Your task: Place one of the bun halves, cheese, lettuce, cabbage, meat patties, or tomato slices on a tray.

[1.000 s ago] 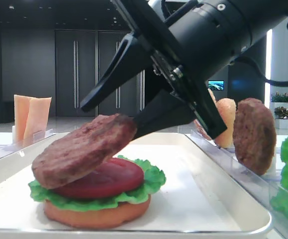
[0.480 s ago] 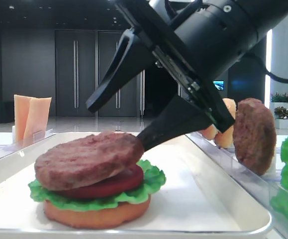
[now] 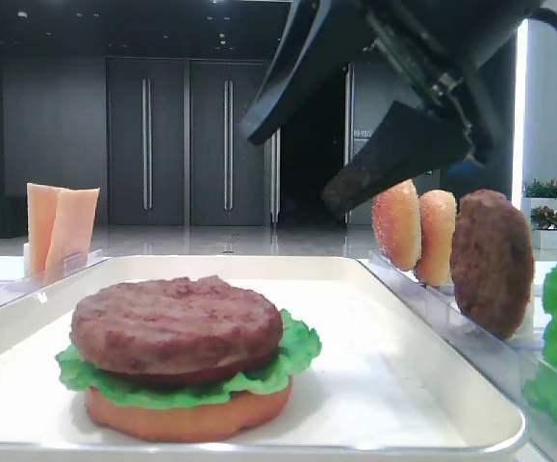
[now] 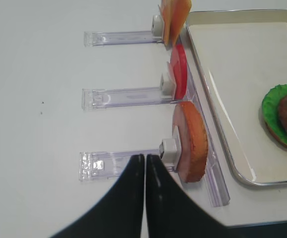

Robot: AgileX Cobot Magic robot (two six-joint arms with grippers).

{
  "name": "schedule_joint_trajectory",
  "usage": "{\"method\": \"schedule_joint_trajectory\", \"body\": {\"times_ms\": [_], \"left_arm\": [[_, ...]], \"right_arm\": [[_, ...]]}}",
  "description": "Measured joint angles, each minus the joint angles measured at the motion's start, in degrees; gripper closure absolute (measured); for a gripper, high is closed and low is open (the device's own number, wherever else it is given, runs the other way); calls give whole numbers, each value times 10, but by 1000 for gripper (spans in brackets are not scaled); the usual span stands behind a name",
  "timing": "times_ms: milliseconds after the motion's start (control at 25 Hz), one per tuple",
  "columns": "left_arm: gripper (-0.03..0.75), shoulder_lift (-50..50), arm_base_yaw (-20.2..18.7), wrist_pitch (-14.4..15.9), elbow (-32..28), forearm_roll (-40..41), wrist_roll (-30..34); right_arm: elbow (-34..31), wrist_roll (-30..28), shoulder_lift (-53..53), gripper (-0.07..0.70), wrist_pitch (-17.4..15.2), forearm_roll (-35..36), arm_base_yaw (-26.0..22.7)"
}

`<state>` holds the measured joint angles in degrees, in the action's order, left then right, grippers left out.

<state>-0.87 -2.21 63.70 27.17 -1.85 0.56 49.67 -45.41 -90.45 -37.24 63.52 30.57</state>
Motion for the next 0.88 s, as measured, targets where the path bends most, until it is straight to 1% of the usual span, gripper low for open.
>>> {"method": "schedule_joint_trajectory", "body": {"times_ms": [80,120,240,400,480,640,880], "left_arm": [[715,0,0,0,0,0,0],[715,0,0,0,0,0,0],[715,0,0,0,0,0,0],[715,0,0,0,0,0,0],[715,0,0,0,0,0,0],[715,0,0,0,0,0,0],[715,0,0,0,0,0,0]], "right_arm": [[0,29,19,146,-3,-34,-8],[0,45,30,146,-13,-52,-11],[0,94,60,146,-19,-108,-29],[0,163,98,146,-41,-198,-66],[0,191,114,146,-59,-241,-91],[0,235,139,146,-108,-317,-146],[0,303,155,146,-191,-419,-234]]}}
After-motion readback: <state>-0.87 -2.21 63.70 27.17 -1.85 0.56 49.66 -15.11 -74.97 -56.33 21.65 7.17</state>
